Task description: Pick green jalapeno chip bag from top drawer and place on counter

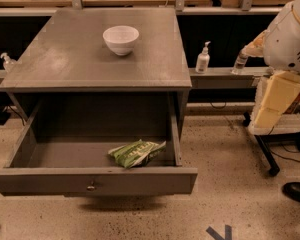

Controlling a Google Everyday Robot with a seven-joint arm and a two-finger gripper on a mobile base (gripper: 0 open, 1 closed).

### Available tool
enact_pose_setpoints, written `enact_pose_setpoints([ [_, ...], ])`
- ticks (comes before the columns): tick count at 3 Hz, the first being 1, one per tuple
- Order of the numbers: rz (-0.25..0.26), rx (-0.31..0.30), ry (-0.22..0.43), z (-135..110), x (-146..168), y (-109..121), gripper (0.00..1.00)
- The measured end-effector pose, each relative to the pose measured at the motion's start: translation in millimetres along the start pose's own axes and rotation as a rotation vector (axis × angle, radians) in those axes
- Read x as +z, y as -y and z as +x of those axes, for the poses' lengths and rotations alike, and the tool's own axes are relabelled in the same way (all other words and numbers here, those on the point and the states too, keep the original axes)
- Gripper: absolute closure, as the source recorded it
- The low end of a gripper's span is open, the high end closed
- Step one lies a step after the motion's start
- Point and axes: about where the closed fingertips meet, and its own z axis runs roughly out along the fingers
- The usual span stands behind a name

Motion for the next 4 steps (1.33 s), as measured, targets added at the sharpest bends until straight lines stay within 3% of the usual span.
enact_pose_setpoints([
  [2,0.015,-0.050,0.005,-12,19,10,0.00],
  [3,0.020,-0.149,0.010,-41,70,17,0.00],
  [4,0.068,-0.168,0.037,-55,84,28,0.00],
])
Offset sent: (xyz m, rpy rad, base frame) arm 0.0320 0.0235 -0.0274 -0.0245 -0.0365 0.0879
